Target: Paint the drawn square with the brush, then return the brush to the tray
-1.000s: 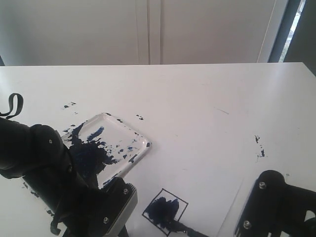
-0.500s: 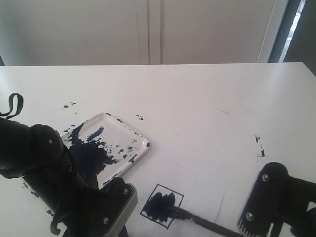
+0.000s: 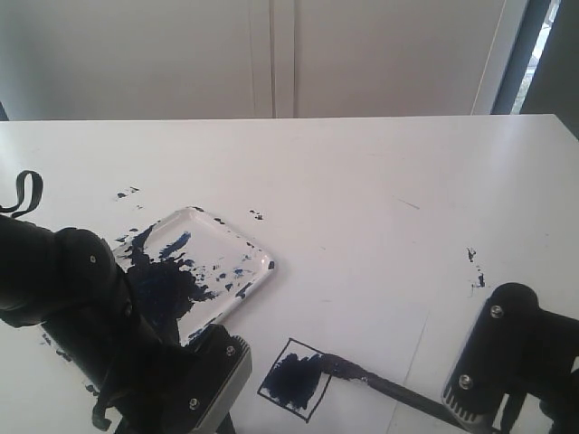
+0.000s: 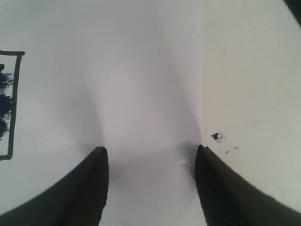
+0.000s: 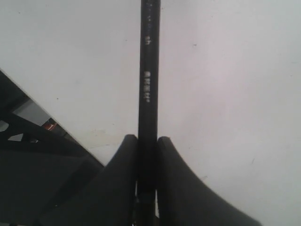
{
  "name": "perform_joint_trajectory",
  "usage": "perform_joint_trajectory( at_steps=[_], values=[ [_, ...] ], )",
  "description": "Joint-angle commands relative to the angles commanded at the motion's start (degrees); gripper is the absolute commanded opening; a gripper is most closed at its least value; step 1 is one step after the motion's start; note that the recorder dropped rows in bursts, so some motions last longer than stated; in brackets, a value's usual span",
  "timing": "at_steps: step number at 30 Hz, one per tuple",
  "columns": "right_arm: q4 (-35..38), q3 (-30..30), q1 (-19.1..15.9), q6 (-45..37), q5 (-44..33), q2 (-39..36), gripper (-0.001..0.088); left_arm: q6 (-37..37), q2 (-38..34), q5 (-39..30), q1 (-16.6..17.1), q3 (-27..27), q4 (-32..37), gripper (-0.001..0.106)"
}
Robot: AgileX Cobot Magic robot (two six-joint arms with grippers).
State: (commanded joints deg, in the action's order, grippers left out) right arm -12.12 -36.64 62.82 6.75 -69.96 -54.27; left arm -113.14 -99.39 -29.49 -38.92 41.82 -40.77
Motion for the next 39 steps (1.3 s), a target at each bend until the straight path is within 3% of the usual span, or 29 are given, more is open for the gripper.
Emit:
perform_joint_trajectory(
  at_steps=[9, 22, 39],
  values=[
    [-0.13, 0.00, 0.00, 0.00, 0.00, 0.00, 0.0000, 0.00, 0.00, 0.00, 0.00, 0.00, 0.00, 0.059],
    [8.74, 0.00, 0.00, -4.66, 0.00, 2.39, 0.0000, -0.10, 0.00, 0.00, 0.00, 0.00, -0.03, 0.059],
    [8.68, 0.00, 0.00, -5.02, 0.00, 2.01, 0.0000, -0.20, 0.00, 0.00, 0.00, 0.00, -0.03, 0.059]
  ],
)
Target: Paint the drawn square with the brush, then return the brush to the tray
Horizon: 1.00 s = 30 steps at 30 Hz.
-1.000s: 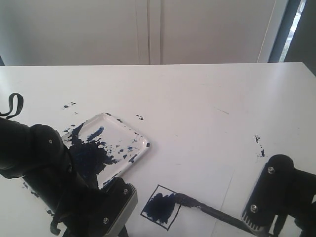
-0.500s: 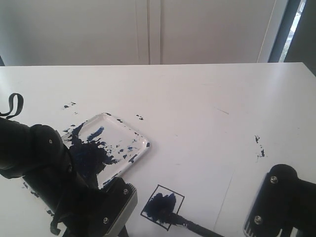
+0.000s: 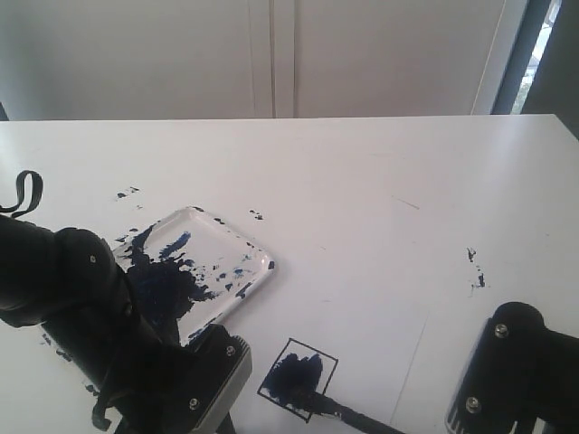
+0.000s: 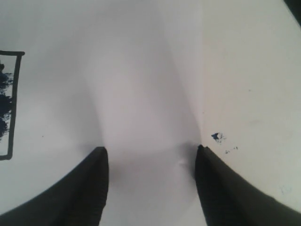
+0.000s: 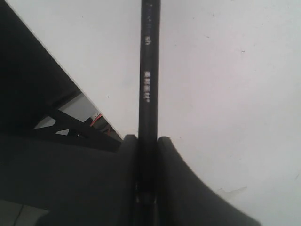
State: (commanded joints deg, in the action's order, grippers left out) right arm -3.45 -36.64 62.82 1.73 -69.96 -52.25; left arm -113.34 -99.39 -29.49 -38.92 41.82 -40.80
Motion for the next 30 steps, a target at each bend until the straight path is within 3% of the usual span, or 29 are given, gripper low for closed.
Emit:
perform_joint_trajectory(
  at_steps=[15, 30],
  values=[
    [0.48, 0.10, 0.00, 1.51, 0.00, 0.00, 0.0000, 0.00, 0.00, 0.00, 0.00, 0.00, 0.00, 0.059],
    [-0.71, 0.10, 0.00, 8.20, 0.00, 0.00, 0.0000, 0.08, 0.11, 0.11, 0.00, 0.00, 0.00, 0.059]
  ],
)
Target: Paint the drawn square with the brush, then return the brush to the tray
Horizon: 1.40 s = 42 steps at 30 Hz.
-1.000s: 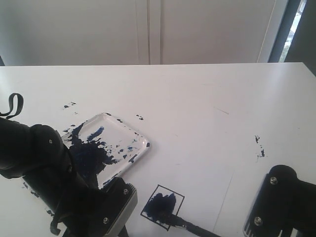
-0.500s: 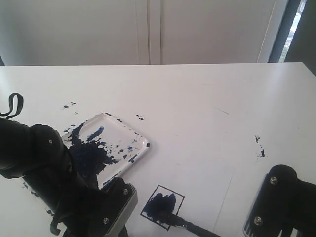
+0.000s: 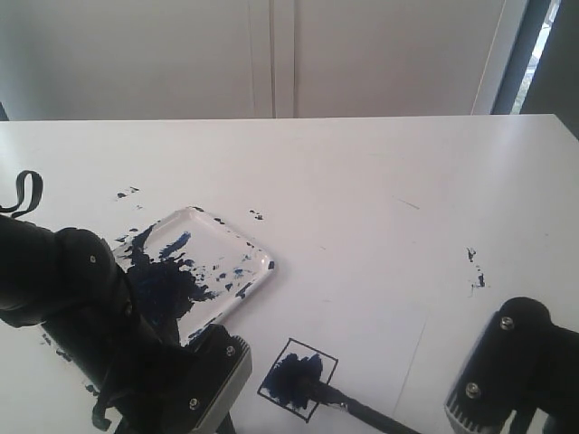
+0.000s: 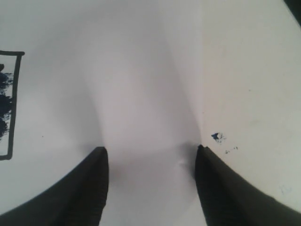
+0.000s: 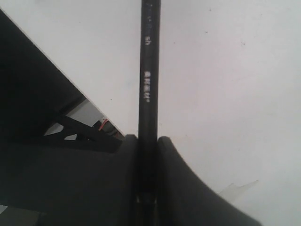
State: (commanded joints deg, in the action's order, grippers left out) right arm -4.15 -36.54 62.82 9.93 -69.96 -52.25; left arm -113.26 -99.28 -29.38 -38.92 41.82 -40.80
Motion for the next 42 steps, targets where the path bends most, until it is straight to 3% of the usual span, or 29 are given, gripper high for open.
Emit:
perform_joint_trajectory(
  at_steps=[10, 17, 26, 30, 37, 42],
  values=[
    [-3.83, 0.00, 0.00, 2.31, 0.00, 0.00, 0.0000, -0.65, 0.27, 0.24, 0.00, 0.00, -0.26, 0.059],
    [-5.17, 0.00, 0.00, 2.31, 0.00, 0.00, 0.0000, 2.16, 5.83, 0.50, -0.11, 0.00, -1.14, 0.059],
    [-6.04, 0.00, 0.00, 2.31, 0.00, 0.00, 0.0000, 6.57, 7.88, 6.31, -0.11, 0.00, -16.59, 0.059],
    [-7.10, 0.00, 0.00, 2.31, 0.00, 0.00, 0.0000, 13.47, 7.88, 7.20, -0.11, 0.00, -21.51, 0.059],
    [-7.35, 0.00, 0.00, 2.31, 0.00, 0.00, 0.0000, 24.74, 7.88, 11.25, -0.11, 0.00, -21.90, 0.059],
    [-7.35, 0.00, 0.00, 2.31, 0.00, 0.00, 0.0000, 35.33, 7.35, 9.26, -0.67, -0.44, -15.47, 0.059]
  ],
)
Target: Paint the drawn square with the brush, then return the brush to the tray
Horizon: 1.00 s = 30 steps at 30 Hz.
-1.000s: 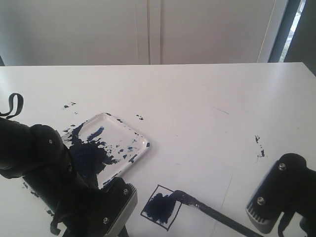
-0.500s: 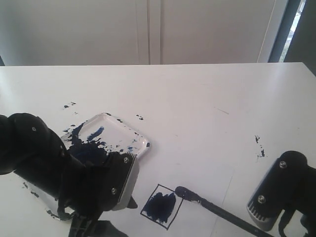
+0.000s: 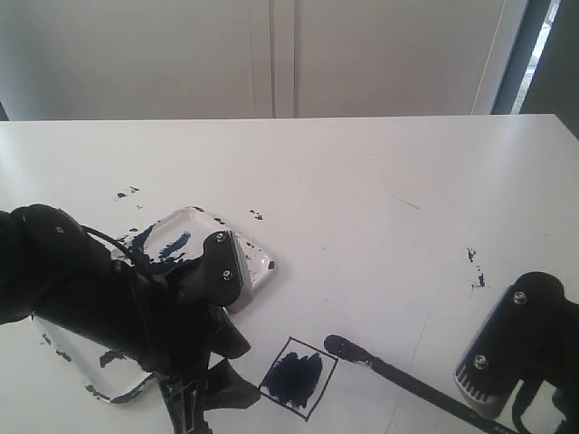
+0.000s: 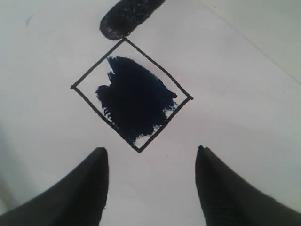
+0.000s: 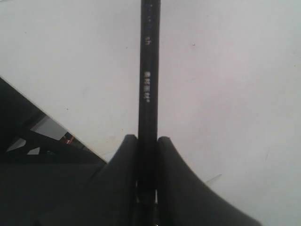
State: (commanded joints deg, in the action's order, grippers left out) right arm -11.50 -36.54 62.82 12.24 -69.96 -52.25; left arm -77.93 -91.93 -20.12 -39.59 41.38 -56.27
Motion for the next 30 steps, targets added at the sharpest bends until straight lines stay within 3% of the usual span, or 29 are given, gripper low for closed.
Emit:
perform_joint_trajectory(
  at_steps=[5, 16, 30],
  values=[
    [0.00, 0.00, 0.00, 0.00, 0.00, 0.00, 0.0000, 5.41, -2.10, -0.11, -1.35, -1.58, 7.20, 0.059],
    [3.23, 0.00, 0.00, -0.69, 0.00, 0.11, 0.0000, 7.58, -2.61, 8.59, -1.35, -1.59, 7.46, 0.059],
    [3.93, 0.00, 0.00, -2.07, 0.00, 0.11, 0.0000, 7.46, -6.40, 10.53, -1.35, -1.59, 7.99, 0.059]
  ],
)
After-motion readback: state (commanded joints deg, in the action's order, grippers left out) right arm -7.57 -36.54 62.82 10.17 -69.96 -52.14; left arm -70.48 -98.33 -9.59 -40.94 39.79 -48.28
